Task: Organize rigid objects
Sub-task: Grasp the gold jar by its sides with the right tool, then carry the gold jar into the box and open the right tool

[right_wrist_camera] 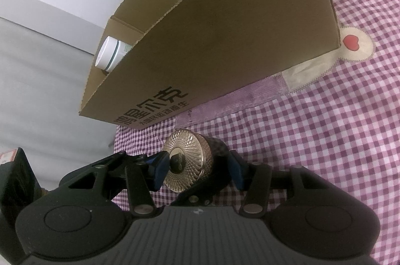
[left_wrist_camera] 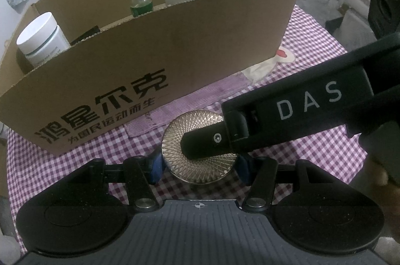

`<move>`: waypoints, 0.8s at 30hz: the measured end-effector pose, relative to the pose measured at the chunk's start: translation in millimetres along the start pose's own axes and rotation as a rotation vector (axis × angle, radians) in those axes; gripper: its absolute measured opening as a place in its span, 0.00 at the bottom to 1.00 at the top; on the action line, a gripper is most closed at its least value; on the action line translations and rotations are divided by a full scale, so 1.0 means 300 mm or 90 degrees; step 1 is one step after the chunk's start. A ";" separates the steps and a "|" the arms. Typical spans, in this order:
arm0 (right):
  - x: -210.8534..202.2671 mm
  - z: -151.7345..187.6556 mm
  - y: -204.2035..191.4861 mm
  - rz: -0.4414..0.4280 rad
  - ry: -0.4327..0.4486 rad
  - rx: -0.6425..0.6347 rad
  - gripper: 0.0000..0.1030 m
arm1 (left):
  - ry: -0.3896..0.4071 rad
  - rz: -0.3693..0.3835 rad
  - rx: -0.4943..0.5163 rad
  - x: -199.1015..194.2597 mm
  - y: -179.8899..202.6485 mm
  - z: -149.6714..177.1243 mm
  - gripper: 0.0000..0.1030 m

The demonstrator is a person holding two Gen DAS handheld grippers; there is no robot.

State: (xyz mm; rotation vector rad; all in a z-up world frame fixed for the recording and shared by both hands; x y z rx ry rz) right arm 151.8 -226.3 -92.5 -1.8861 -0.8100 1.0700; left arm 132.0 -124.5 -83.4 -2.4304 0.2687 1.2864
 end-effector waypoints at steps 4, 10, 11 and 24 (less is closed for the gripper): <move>0.002 -0.001 0.000 0.001 0.000 -0.002 0.53 | -0.003 0.000 -0.002 0.000 0.000 0.001 0.54; 0.005 -0.004 0.001 0.000 -0.002 -0.005 0.53 | -0.002 -0.003 -0.003 -0.004 -0.002 0.001 0.54; 0.006 -0.005 0.000 -0.001 -0.002 -0.005 0.53 | -0.001 -0.003 -0.003 -0.005 -0.001 0.001 0.54; -0.017 0.003 -0.051 -0.007 0.003 -0.032 0.53 | 0.028 -0.019 -0.013 -0.091 -0.021 0.013 0.54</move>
Point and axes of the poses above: each gripper's, at about its wrist camera, not at the fingertips, and x roughly the way its jaws point, y to its right, z to its underside, the point moved 2 cm from there along x, roughly the way its jaws point, and after that the axes turned 14 degrees about -z, right-handed, at the moved point
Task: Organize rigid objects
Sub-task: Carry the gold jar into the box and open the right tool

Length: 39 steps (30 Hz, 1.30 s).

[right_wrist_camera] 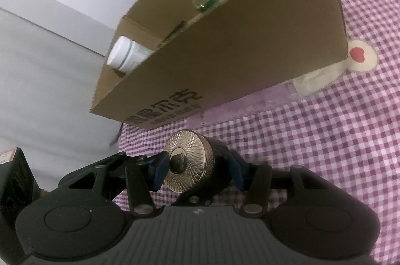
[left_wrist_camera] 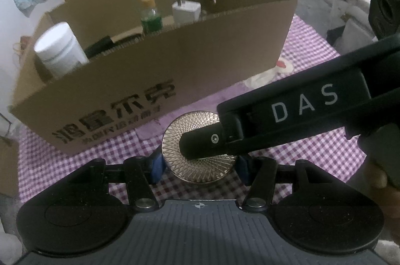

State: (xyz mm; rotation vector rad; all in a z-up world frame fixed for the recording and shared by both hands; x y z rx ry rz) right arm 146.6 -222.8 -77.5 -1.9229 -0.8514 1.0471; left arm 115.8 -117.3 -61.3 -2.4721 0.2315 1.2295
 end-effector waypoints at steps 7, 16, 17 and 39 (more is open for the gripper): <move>-0.080 -0.022 -0.163 -0.021 0.026 -0.081 0.54 | 0.080 -0.022 -0.012 -0.178 -0.064 -0.058 0.54; -0.174 -0.171 -0.352 -0.018 0.066 -0.197 0.54 | 0.151 -0.019 -0.031 -0.262 -0.110 -0.257 0.54; -0.178 -0.198 -0.361 -0.012 0.068 -0.208 0.54 | 0.151 -0.011 -0.034 -0.248 -0.113 -0.283 0.54; -0.093 -0.529 -0.119 0.163 -0.030 -0.229 0.53 | 0.025 0.117 -0.030 0.148 0.032 -0.489 0.54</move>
Point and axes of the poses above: each gripper's, at about its wrist camera, not at the fingertips, and x roughly the way its jaws point, y to its right, z to its underside, the point moved 2 cm from there along x, roughly the way its jaws point, and after that the axes turned 14 degrees about -z, right-handed, at the moved point
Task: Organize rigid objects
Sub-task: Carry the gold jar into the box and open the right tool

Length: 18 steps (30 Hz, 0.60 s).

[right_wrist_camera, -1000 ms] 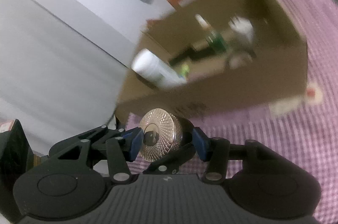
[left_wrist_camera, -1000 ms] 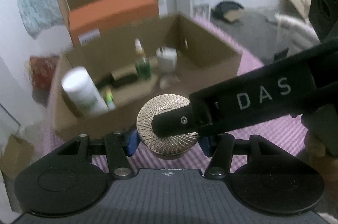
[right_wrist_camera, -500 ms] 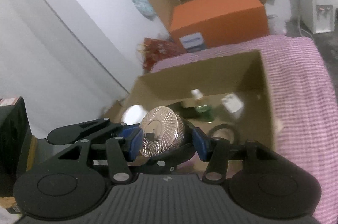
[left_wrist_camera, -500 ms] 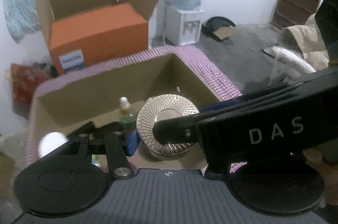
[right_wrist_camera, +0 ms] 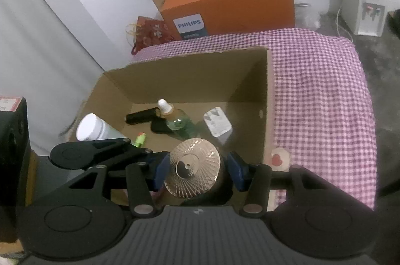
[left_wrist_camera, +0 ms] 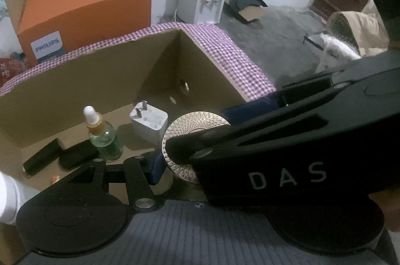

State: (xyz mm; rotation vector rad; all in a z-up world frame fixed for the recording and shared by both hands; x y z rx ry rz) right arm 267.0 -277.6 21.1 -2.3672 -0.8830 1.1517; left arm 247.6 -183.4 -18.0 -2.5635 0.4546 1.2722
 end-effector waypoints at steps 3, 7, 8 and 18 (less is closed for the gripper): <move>0.013 -0.002 0.015 0.005 -0.006 -0.006 0.53 | -0.012 0.001 0.007 0.030 0.011 -0.006 0.55; 0.018 -0.006 0.029 0.002 -0.008 -0.011 0.50 | -0.028 0.000 0.009 0.055 0.017 -0.001 0.55; 0.020 -0.007 0.030 0.002 -0.008 -0.014 0.50 | -0.033 0.002 0.006 0.059 0.014 0.000 0.56; 0.017 -0.004 0.042 -0.009 -0.002 -0.020 0.50 | -0.045 0.032 -0.010 0.075 0.010 -0.003 0.56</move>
Point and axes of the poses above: each gripper's, at about its wrist camera, not at the fingertips, and x roughly the way its jaws point, y to its right, z to its underside, the point moved 2 cm from there along x, roughly the way its jaws point, and after that the axes turned 14 degrees about -z, right-handed, at the moved point
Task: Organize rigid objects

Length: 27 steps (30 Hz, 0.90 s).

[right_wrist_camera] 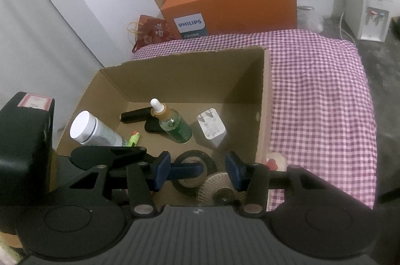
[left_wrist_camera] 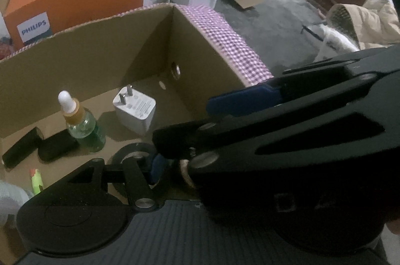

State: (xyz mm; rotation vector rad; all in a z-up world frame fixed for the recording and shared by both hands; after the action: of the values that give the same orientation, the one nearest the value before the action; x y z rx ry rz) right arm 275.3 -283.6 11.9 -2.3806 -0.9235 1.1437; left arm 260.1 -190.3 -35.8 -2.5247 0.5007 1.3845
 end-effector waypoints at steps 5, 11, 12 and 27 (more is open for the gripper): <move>-0.009 -0.002 -0.008 -0.002 0.008 0.000 0.50 | 0.008 -0.006 -0.003 -0.022 -0.005 -0.003 0.57; -0.058 0.007 -0.035 -0.030 0.044 0.011 0.50 | 0.048 -0.030 -0.009 -0.109 -0.023 0.007 0.67; -0.071 0.013 -0.042 -0.034 0.053 0.014 0.50 | 0.058 -0.035 -0.009 -0.133 -0.027 0.013 0.69; -0.336 0.225 -0.204 -0.022 0.233 0.044 0.73 | 0.174 -0.219 -0.078 -0.475 -0.121 0.222 1.00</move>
State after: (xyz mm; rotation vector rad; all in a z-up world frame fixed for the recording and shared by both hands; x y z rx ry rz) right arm 150.5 -306.0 60.6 -2.3959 -0.7814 0.6806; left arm 152.0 -106.6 50.2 -2.7478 0.0174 0.9806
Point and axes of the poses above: each gripper's, at about its wrist camera, not at the fingertips, and x roughly the way its jaws point, y to its right, z to its underside, the point moved 2 cm from there along x, roughly the way its jaws point, and after that the axes turned 14 degrees about -z, right-handed, at the moved point
